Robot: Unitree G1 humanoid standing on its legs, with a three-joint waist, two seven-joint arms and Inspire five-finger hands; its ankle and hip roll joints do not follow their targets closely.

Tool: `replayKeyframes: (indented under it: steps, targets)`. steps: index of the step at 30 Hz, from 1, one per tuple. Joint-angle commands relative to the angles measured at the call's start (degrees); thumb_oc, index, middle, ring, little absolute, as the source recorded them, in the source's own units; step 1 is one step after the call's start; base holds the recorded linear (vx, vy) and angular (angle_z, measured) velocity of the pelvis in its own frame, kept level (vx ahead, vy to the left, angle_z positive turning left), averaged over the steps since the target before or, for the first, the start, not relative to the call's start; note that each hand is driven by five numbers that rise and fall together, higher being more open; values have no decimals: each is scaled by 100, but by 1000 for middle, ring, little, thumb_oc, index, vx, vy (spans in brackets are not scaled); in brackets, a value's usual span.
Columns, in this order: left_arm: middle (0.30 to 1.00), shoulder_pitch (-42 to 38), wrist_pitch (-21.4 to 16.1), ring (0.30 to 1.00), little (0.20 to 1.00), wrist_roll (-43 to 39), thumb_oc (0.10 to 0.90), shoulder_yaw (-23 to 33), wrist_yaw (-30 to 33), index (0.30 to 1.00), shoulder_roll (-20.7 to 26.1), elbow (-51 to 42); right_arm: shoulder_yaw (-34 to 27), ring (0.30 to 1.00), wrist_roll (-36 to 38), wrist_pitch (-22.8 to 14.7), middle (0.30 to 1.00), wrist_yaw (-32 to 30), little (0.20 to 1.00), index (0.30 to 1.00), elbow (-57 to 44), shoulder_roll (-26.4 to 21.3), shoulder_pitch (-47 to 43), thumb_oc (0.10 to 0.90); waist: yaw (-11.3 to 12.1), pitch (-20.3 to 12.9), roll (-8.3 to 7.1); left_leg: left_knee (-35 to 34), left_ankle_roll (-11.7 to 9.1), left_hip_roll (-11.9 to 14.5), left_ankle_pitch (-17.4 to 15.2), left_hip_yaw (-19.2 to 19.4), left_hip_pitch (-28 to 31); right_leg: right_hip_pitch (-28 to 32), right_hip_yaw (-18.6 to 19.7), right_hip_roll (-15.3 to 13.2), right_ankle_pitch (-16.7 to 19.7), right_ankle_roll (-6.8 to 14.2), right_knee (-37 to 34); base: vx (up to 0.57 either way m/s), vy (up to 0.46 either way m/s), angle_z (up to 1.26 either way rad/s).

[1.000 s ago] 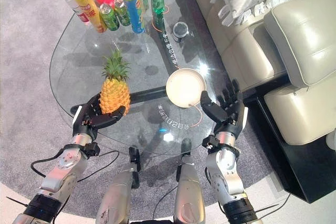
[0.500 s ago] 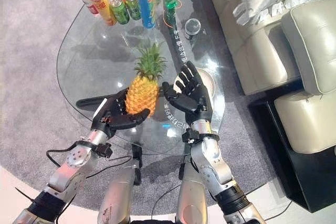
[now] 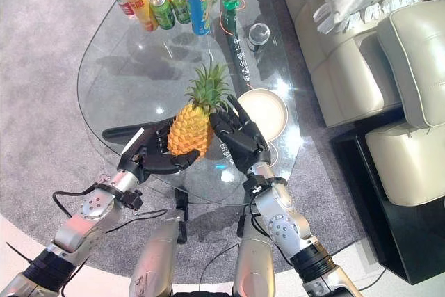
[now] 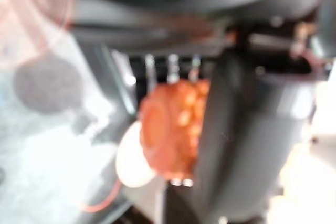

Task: Pick up the fruit to the plate

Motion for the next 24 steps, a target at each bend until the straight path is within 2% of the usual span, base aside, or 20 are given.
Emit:
replayKeyframes:
  steps: [1,6,12,13,15,18,24]
  targets:
    - [300,-461,-956,300,200,7,100,46,-388,300,126,-1293,229,900,176,-65,900,716,900,900,-601,144,-425,800,30,-137,-130,800,274,-730,-638,344,-211,396,-564,583,-206,-275,-160,0,0,0]
    - [300,-480,-949,300,200,-37,100,36,-452,300,151,-1247,264,900,158,10,900,959,900,900,-580,134,-499,800,44,-137,-126,801,273,-747,-634,327,-233,371,-558,570,-192,-256,-156,0,0,0]
    - [300,-478,-754,300,200,-213,100,1,-678,300,170,-1195,257,900,51,-111,900,1067,900,900,-567,104,-534,800,47,-137,-120,782,279,-759,-633,308,-223,367,-544,565,-175,-235,-166,-2,7,2]
    - [300,-481,-473,300,200,-302,100,-66,-960,300,139,-1145,200,900,30,-199,900,1067,900,900,-579,141,-543,800,35,-137,-121,772,284,-763,-635,305,-216,362,-532,561,-165,-214,-171,0,0,0]
    - [300,-489,-374,300,200,-359,100,-110,-1074,300,144,-1109,187,900,60,-245,900,1080,900,900,-570,138,-564,800,33,-137,-118,769,282,-760,-631,308,-224,357,-533,554,-156,-209,-178,0,0,0]
    - [300,-524,22,300,200,-611,100,-406,-1440,300,205,-1014,172,900,234,-539,900,1156,900,900,-552,69,-665,800,16,-137,-91,725,288,-779,-611,316,-243,326,-539,543,-112,-184,-220,0,0,0]
    - [300,-551,292,300,200,-919,100,-665,-1719,300,327,-815,69,900,502,-1112,900,1436,900,900,-455,9,-739,800,-16,-137,-61,711,295,-776,-642,345,-223,335,-544,518,-86,-149,-267,0,0,0]
